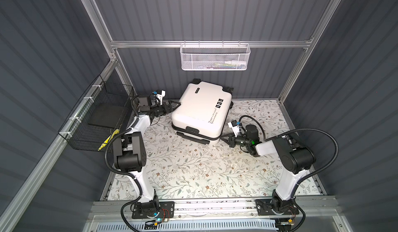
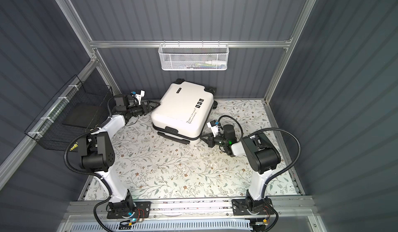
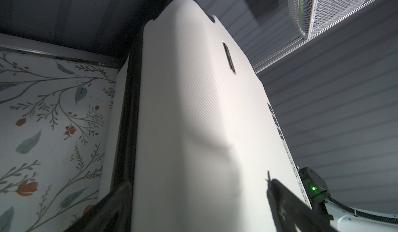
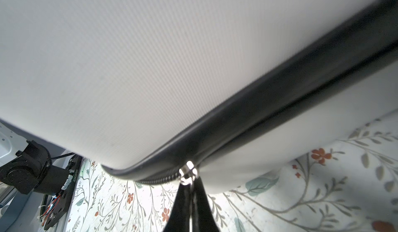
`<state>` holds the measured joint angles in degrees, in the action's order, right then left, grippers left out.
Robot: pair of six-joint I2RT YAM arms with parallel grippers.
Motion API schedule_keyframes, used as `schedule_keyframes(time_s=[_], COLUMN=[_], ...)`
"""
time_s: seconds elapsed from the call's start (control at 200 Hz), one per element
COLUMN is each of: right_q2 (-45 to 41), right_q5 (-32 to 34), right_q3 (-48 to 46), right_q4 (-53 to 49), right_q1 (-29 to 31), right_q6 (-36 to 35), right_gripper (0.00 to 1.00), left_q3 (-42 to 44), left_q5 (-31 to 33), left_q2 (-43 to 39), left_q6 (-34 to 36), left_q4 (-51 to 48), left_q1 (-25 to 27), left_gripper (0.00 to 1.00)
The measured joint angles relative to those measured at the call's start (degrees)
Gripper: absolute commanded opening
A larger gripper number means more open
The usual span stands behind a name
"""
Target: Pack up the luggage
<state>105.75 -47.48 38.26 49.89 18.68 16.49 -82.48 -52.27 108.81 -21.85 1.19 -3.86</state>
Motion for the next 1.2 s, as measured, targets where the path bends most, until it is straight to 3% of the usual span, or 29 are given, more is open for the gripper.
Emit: schedule_keyframes(time_s=[0.66,1.196], right_q2=[-13.4,-17.4], right_q5=[19.0,27.7], right_q3=[-7.9,-9.5], right_q4=[-8.1,-10.6], right_q1=[7.3,18.6], right_q6=[-1.3,0.2], right_gripper=[0.0,0.0], left_q3=[6.4,7.5], left_q5=[-1.4,-1.1], left_q2=[-0.4,-0.4], left_q6=[-0.7,-2.3], left_q4=[6.3,9.5], left_q1=[1.3,2.3], left_gripper=[1.0,1.0])
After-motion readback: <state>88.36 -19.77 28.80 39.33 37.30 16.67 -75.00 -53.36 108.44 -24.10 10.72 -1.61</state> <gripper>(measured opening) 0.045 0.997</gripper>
